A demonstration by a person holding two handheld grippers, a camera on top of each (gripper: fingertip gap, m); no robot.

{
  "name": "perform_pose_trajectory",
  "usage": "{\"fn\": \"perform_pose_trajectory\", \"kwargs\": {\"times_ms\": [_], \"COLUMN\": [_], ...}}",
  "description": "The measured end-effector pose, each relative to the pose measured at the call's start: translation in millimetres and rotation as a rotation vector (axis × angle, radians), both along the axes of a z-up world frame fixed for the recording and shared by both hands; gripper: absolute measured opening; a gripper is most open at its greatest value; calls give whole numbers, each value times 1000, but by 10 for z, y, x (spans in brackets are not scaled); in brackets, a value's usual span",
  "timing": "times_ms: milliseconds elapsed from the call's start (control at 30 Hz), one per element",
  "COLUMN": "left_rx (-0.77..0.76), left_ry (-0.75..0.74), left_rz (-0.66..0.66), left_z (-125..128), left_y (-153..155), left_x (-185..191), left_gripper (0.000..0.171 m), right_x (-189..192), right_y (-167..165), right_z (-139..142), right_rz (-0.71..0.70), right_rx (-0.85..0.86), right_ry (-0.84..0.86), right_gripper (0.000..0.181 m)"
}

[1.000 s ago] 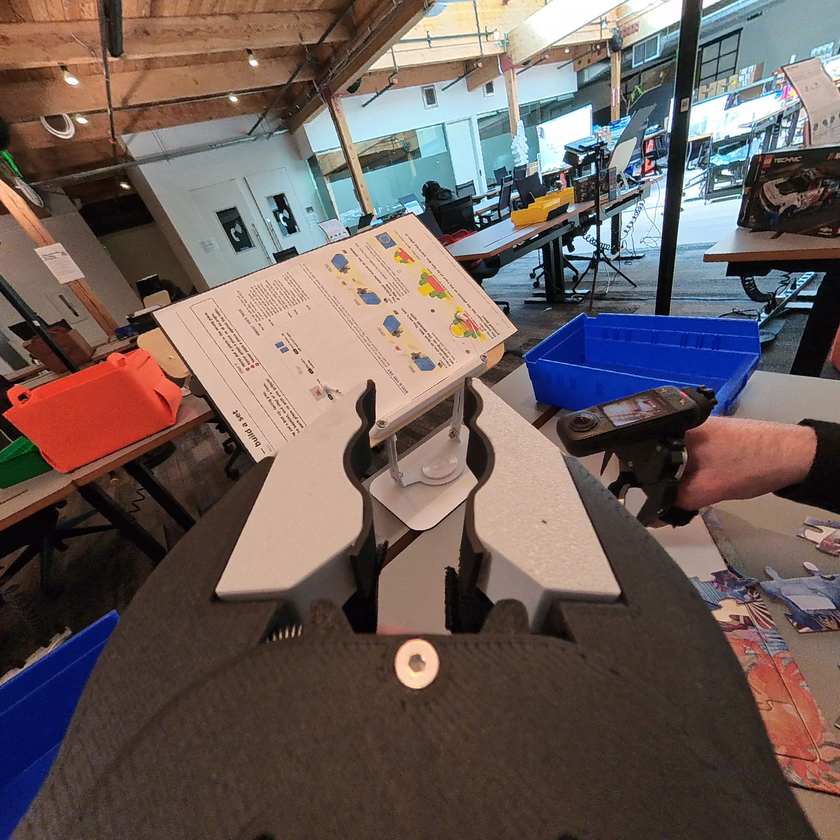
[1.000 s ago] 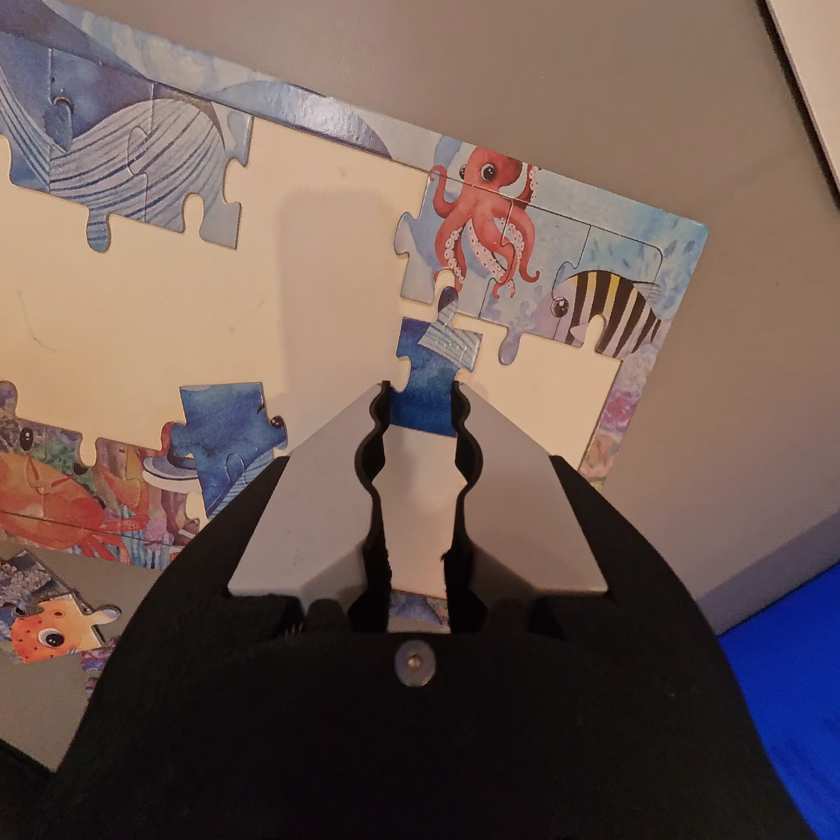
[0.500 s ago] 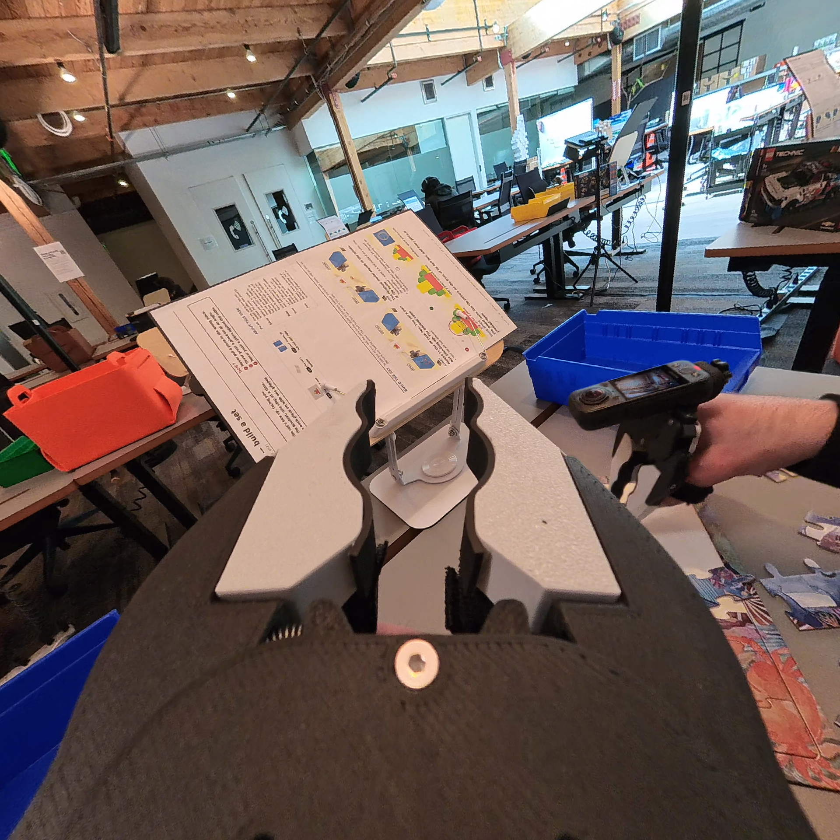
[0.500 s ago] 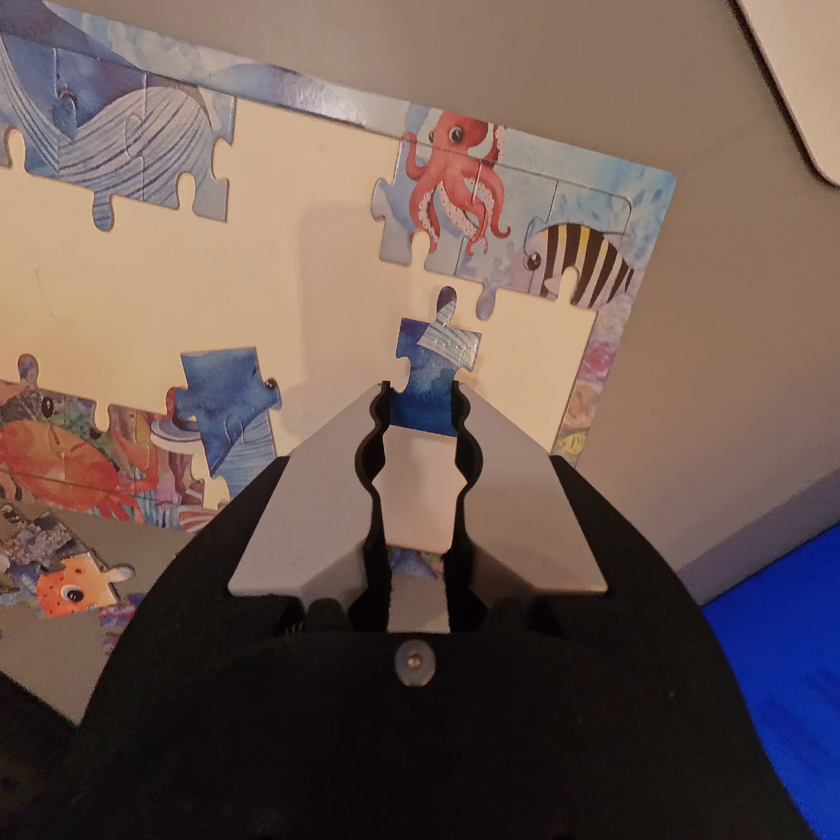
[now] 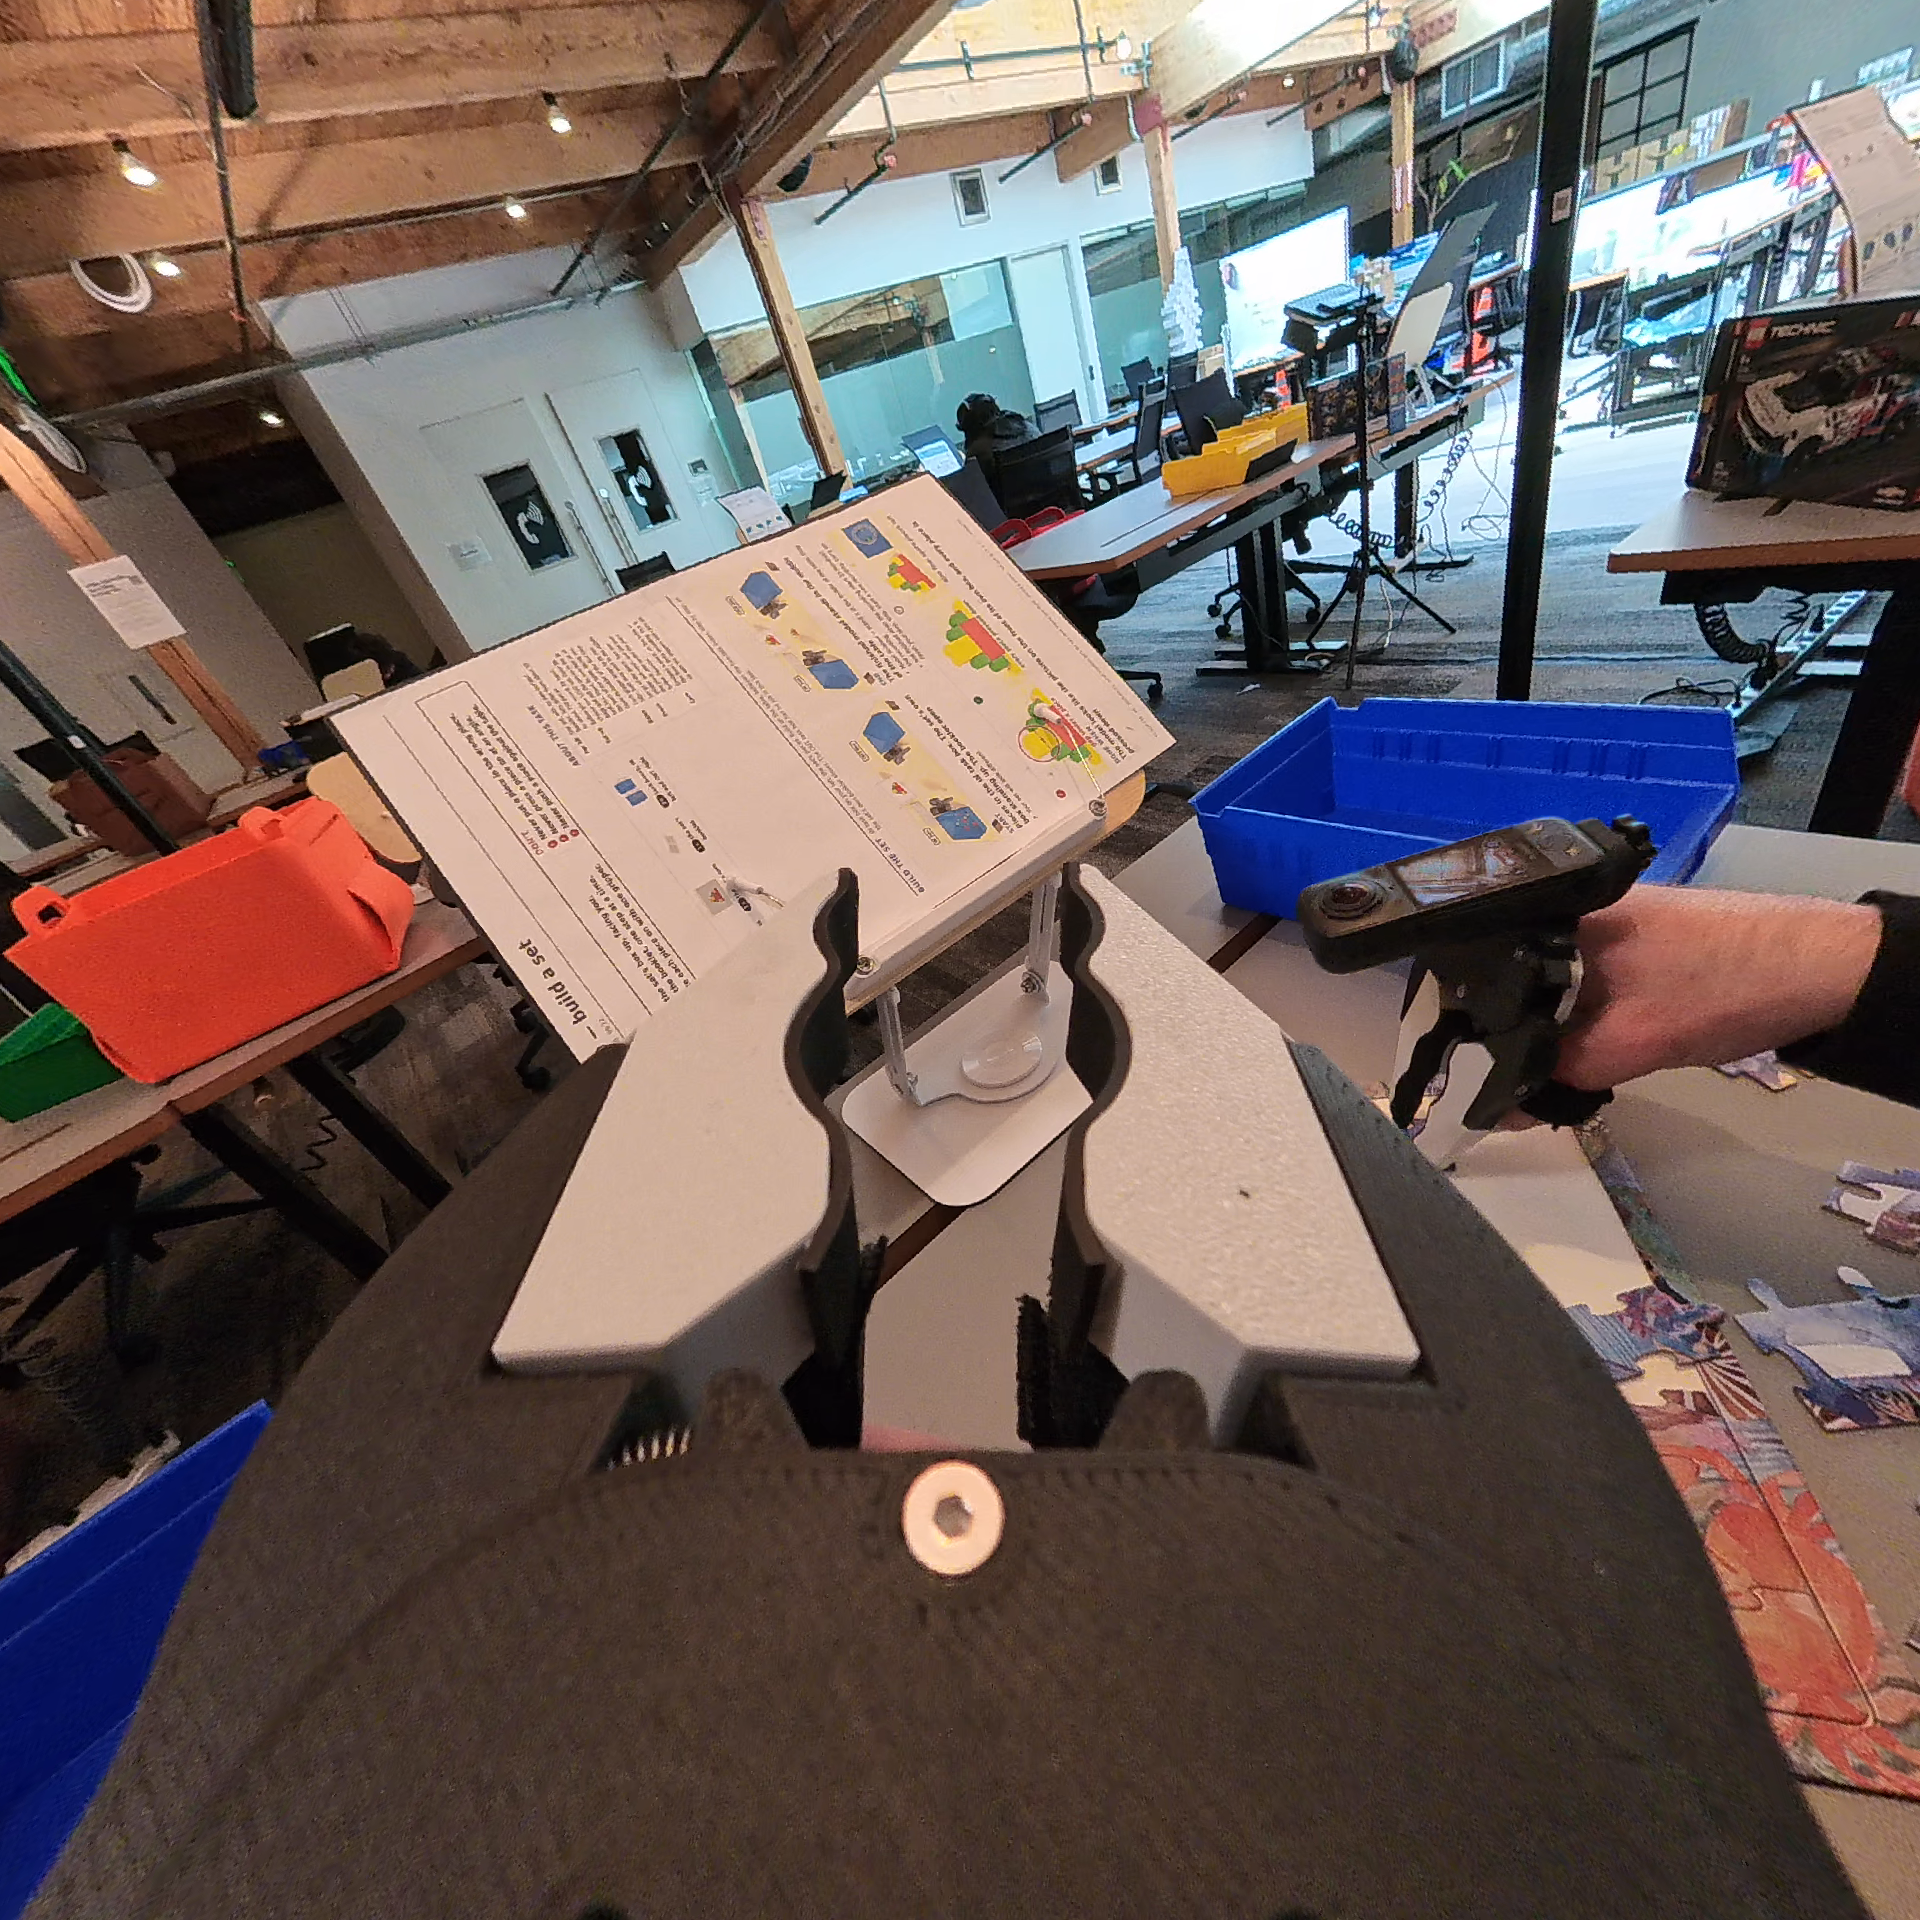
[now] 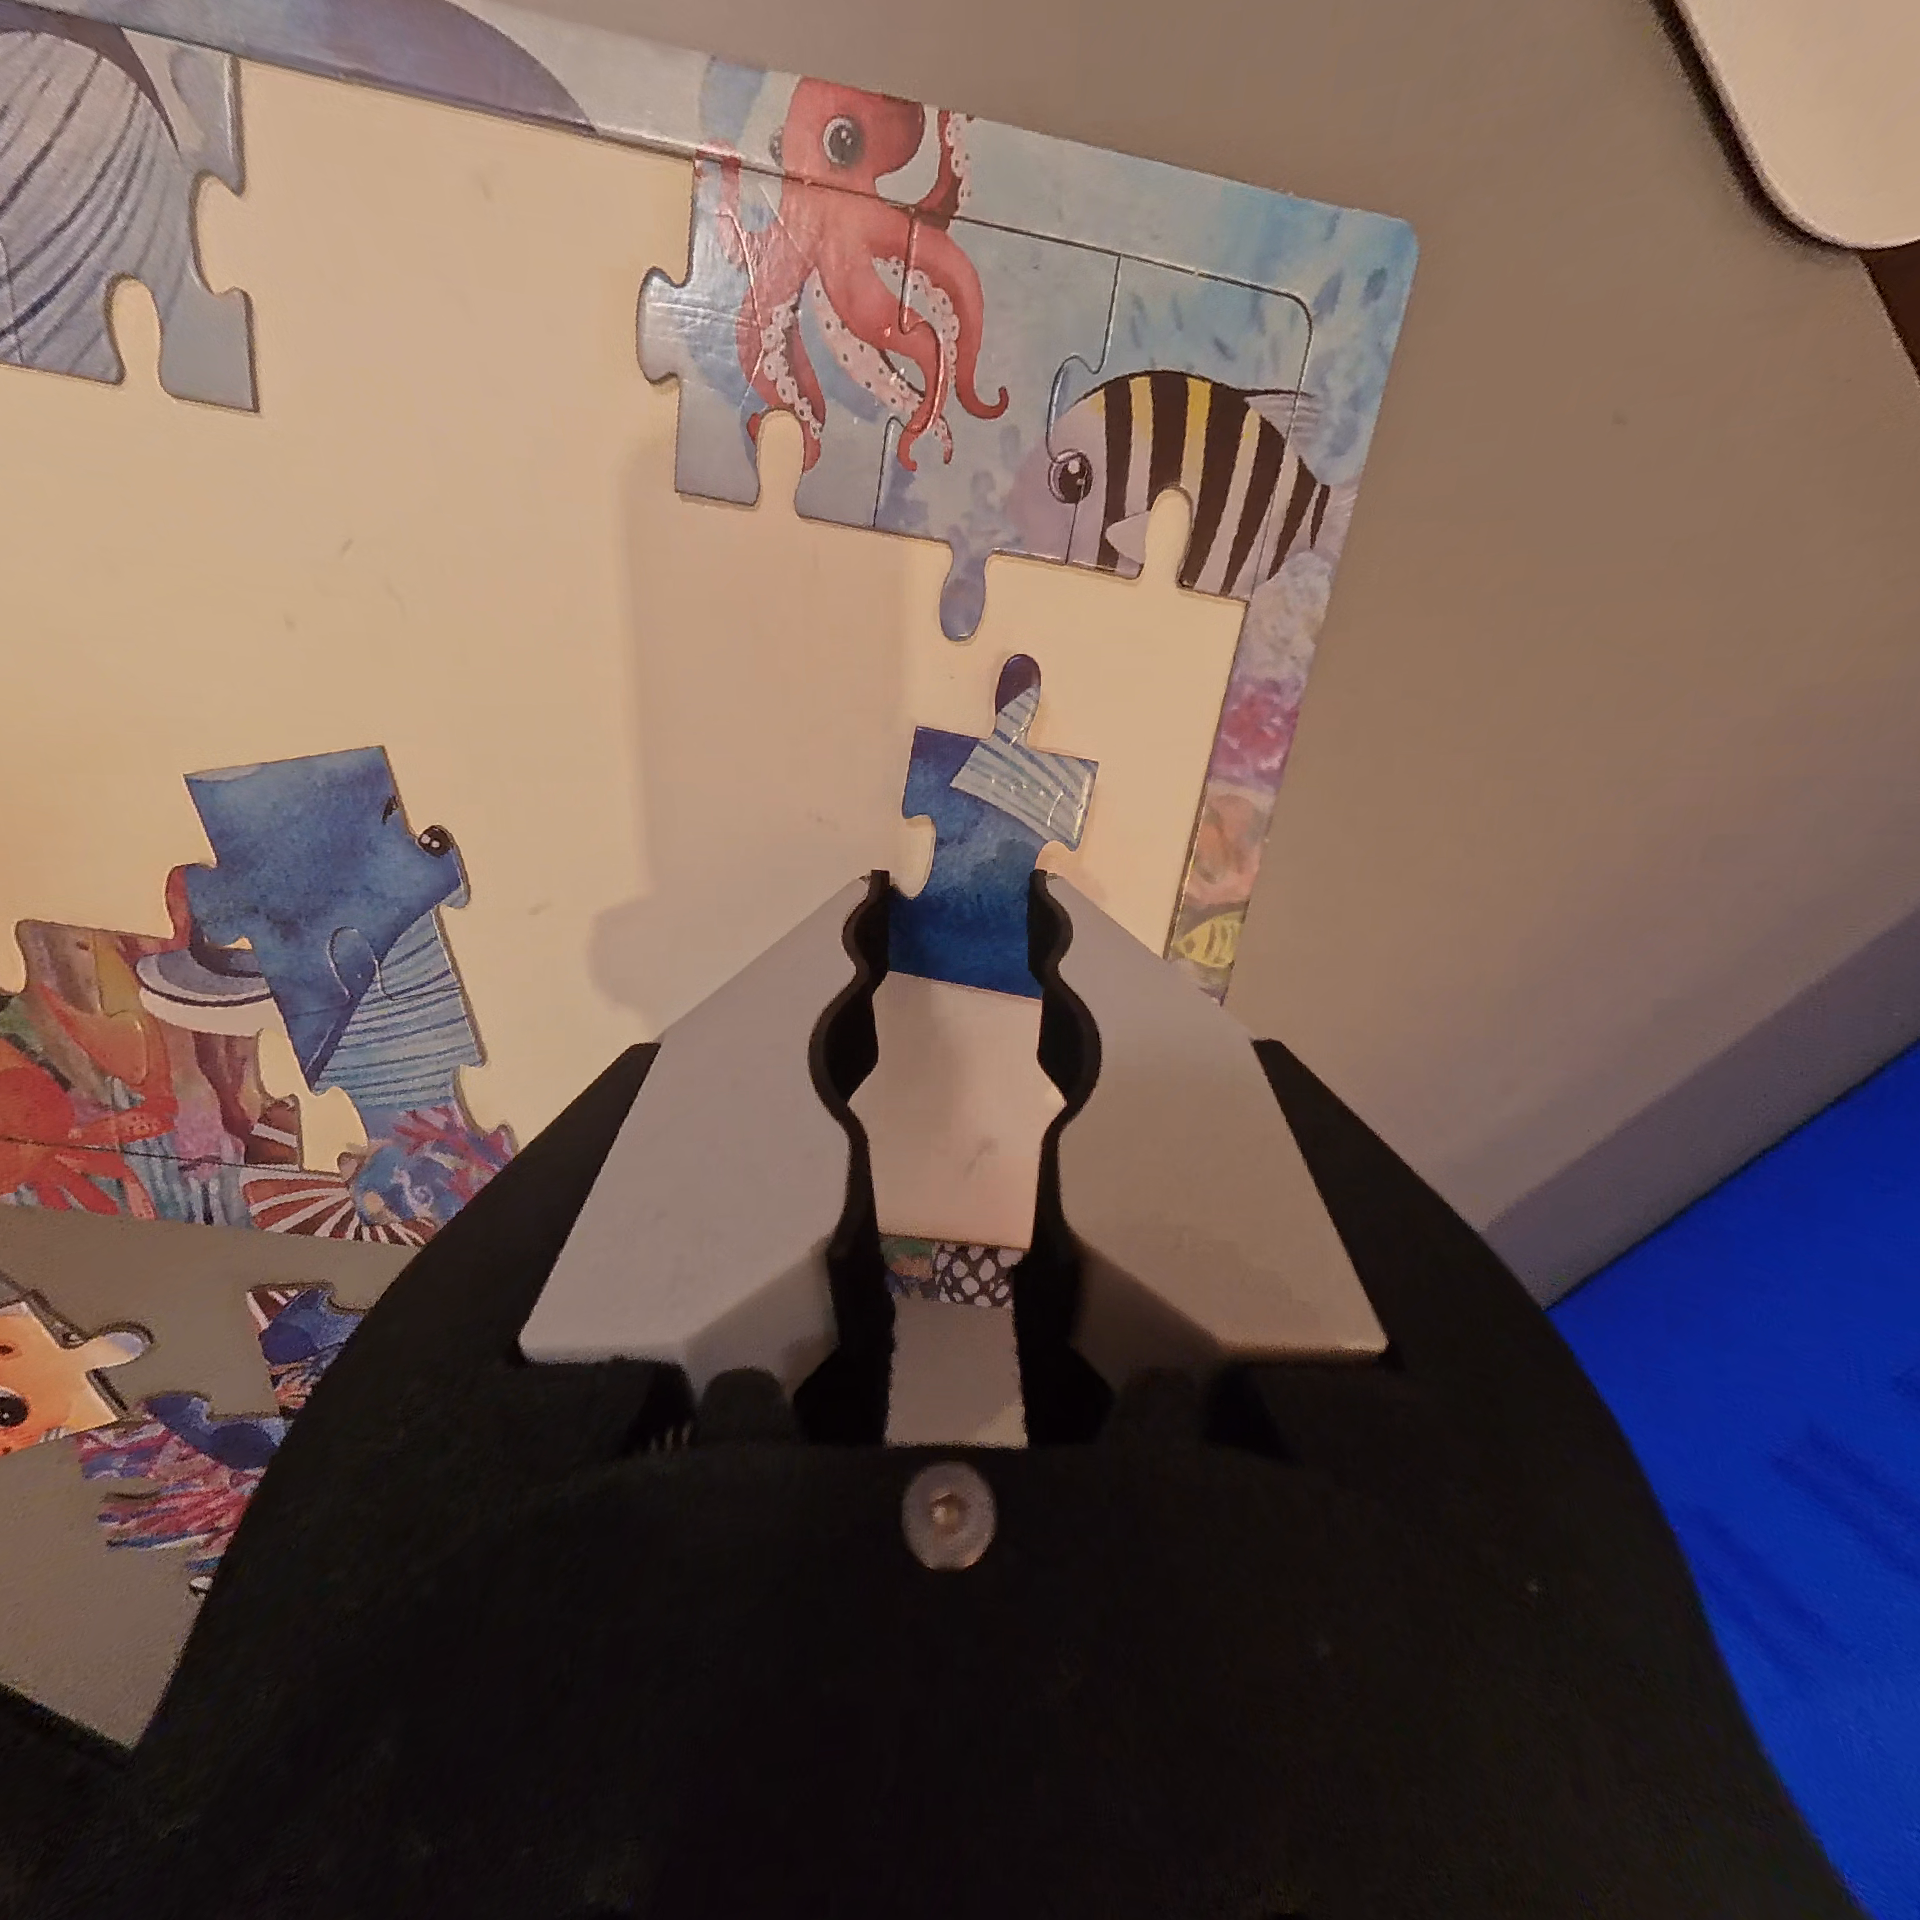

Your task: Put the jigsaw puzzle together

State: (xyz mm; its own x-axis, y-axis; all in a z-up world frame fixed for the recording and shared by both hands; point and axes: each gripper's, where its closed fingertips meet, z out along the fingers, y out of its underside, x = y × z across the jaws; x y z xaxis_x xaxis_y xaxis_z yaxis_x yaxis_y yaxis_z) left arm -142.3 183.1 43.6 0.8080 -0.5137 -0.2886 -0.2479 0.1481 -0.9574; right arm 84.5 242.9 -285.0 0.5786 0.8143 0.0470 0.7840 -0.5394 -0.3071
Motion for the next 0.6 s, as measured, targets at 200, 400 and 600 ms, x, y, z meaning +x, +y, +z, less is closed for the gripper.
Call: {"fn": "perform_pose_trajectory", "kwargs": {"times_ms": [200, 400, 600], "left_rx": [-2, -1, -7], "left_ry": [3, 5, 14], "left_rz": [-4, -7, -11], "left_z": [-7, -5, -24], "left_y": [4, 3, 20], "left_x": [17, 33, 67], "left_gripper": [37, 37, 37], "right_x": [-4, -57, -92], "right_y": [120, 313, 358], "right_z": [52, 39, -13], "right_rz": [-28, -42, -22], "right_rx": [60, 136, 99], "right_ry": [16, 23, 4], "right_gripper": [24, 24, 24]}}
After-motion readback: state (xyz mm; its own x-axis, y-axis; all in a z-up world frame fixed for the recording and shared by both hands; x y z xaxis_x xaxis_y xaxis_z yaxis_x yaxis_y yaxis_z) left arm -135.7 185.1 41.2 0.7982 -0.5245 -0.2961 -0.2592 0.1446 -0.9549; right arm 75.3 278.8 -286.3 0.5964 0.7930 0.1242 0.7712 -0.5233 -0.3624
